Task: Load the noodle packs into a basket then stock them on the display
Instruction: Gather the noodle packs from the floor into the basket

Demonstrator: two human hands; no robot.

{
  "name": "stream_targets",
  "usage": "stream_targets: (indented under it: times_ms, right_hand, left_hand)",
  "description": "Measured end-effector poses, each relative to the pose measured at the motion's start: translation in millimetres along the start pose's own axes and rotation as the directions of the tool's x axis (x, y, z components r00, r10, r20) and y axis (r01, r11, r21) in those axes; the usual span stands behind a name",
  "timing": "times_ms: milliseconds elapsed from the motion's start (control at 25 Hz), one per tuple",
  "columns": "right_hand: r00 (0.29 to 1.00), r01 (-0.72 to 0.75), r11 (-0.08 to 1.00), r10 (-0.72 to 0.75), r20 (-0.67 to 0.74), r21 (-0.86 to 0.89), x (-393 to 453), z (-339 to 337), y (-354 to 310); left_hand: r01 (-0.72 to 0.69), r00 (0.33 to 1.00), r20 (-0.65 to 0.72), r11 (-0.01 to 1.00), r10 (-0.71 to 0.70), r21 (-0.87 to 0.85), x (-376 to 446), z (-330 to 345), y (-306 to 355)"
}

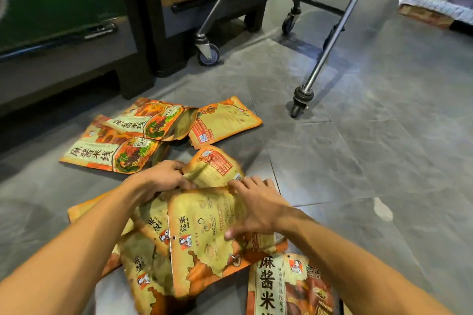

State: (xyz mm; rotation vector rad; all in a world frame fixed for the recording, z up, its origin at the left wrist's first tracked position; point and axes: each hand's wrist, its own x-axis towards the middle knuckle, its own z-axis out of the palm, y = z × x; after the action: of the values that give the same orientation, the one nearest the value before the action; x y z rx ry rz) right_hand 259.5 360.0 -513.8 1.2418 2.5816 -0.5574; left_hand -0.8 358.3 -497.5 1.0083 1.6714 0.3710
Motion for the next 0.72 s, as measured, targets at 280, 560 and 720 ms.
stream_targets:
  times_ms: [280,560,720]
  right_hand:
    - [0.995,-0.003,0.996,-0.006,0.096,0.087,4,-5,1]
    - [0.962,-0.04,0.957,-0.042,0.27,0.289,-2,-21,8]
    - [0.967,-0.07,0.948,-0.013,0.256,0.31,-4,-34,21]
  left_hand:
    - [0.096,0.988,0.125,0.994,-0.087,-0.06,-14,-14,-19]
    - [0.085,0.99,0.129,0.972,-0.058,-0.219,-21,-5,-35]
    - [0.123,0.984,0.165,0.909,-0.061,-0.398,-34,4,-52]
